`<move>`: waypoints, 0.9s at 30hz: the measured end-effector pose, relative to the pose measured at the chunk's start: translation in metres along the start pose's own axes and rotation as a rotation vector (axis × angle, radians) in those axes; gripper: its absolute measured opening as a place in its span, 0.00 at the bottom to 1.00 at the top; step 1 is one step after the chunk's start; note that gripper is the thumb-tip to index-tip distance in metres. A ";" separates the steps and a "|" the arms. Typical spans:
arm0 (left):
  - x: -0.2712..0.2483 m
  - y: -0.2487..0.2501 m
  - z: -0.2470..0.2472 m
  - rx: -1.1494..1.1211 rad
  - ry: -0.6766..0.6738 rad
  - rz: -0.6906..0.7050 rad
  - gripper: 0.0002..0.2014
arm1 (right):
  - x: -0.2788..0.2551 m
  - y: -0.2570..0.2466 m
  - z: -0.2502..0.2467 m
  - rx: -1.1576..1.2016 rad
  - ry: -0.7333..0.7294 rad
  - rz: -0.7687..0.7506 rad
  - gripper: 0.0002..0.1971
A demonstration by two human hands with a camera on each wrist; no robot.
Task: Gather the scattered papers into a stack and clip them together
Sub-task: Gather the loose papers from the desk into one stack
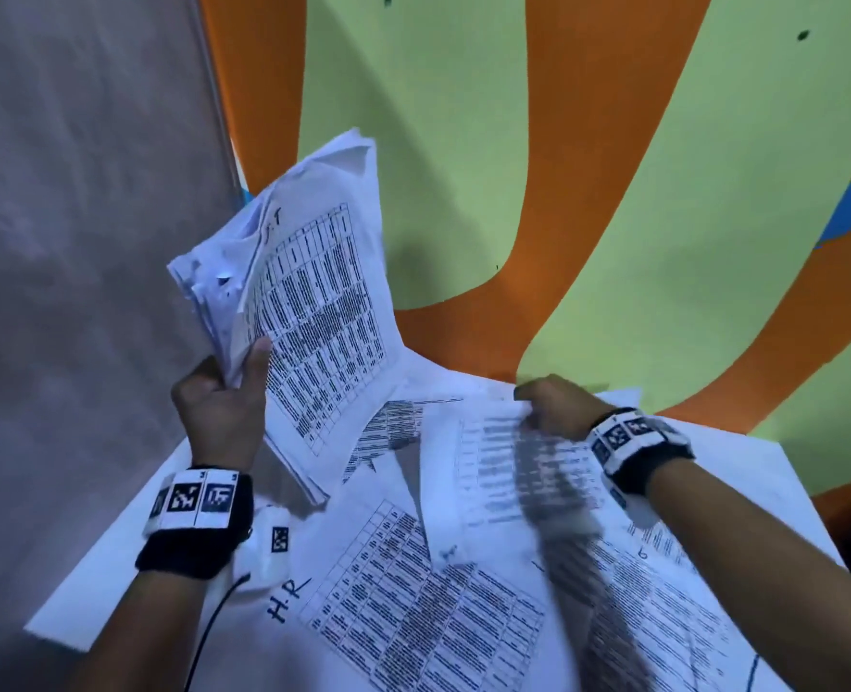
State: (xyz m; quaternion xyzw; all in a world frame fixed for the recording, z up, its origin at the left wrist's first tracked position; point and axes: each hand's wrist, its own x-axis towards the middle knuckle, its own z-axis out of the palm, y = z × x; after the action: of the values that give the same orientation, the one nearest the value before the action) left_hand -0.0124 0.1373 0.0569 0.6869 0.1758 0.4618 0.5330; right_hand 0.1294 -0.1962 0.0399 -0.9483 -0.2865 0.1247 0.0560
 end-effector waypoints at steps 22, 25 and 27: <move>0.004 -0.014 -0.010 0.095 -0.083 0.166 0.22 | -0.064 -0.127 0.113 0.228 -0.151 0.277 0.30; 0.000 -0.014 -0.010 0.087 -0.091 0.174 0.23 | -0.076 -0.139 0.131 0.213 -0.170 0.330 0.33; -0.002 -0.014 -0.009 0.089 -0.099 0.185 0.25 | -0.081 -0.145 0.131 0.204 -0.227 0.321 0.30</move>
State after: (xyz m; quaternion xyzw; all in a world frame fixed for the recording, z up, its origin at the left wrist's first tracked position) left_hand -0.0170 0.1463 0.0431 0.7451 0.1052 0.4662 0.4653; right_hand -0.0480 -0.1170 -0.0439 -0.9509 -0.1223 0.2666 0.0986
